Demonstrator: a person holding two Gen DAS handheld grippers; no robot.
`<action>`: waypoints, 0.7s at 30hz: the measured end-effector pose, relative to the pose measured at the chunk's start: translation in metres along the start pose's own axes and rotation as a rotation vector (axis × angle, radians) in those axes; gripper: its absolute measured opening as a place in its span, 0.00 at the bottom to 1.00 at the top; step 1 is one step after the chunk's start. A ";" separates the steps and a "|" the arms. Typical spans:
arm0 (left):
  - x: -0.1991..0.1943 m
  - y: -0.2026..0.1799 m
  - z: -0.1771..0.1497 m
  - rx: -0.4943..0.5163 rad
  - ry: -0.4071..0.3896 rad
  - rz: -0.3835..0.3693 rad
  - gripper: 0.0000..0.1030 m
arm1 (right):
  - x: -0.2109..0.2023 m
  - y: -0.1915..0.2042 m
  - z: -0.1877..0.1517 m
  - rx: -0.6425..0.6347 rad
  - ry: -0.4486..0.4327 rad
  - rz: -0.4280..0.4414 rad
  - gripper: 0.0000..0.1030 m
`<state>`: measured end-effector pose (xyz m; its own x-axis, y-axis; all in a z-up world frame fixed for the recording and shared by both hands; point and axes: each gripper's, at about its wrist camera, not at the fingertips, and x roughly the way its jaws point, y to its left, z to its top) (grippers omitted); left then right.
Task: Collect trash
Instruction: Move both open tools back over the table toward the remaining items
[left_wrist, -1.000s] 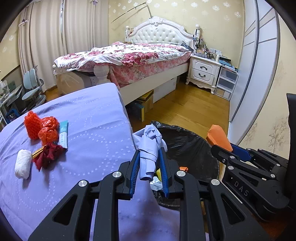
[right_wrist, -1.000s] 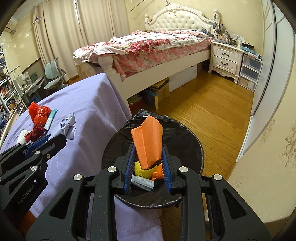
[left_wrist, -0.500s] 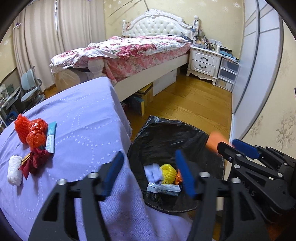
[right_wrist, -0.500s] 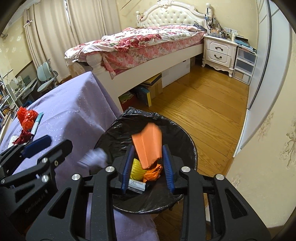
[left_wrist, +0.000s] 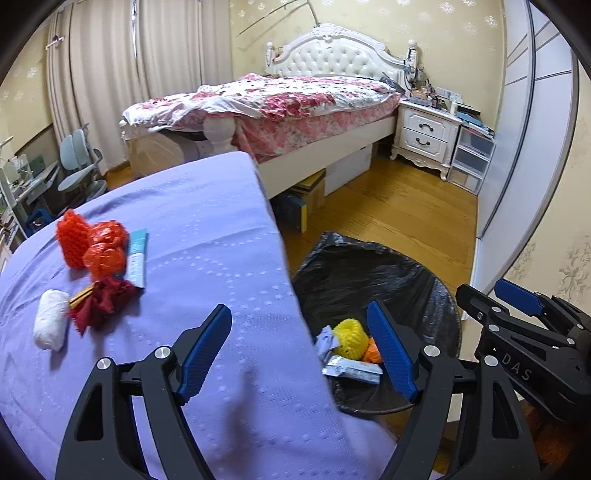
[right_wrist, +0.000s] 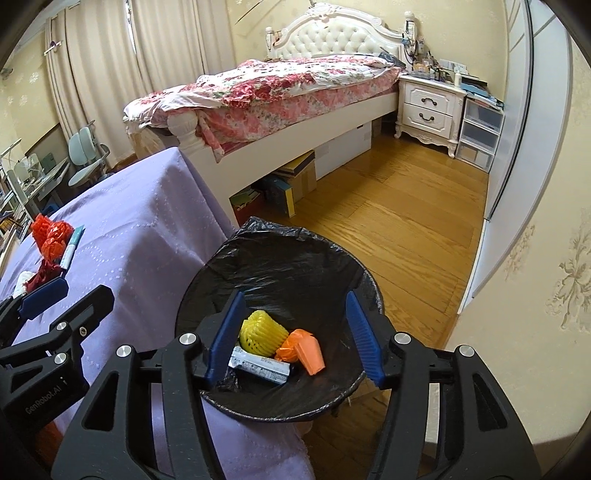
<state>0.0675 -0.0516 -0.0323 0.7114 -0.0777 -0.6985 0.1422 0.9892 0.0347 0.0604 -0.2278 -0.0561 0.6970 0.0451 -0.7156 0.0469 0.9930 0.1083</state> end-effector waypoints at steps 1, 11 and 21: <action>-0.003 0.004 -0.001 -0.003 -0.004 0.011 0.74 | -0.001 0.003 0.000 -0.003 0.001 0.006 0.56; -0.029 0.068 -0.022 -0.097 -0.001 0.100 0.74 | -0.007 0.055 -0.005 -0.085 0.018 0.094 0.62; -0.044 0.141 -0.049 -0.204 0.019 0.233 0.74 | -0.011 0.123 -0.010 -0.187 0.044 0.208 0.63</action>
<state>0.0224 0.0969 -0.0315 0.6950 0.1549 -0.7021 -0.1660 0.9847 0.0530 0.0517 -0.1053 -0.0416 0.6461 0.2511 -0.7208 -0.2297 0.9645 0.1301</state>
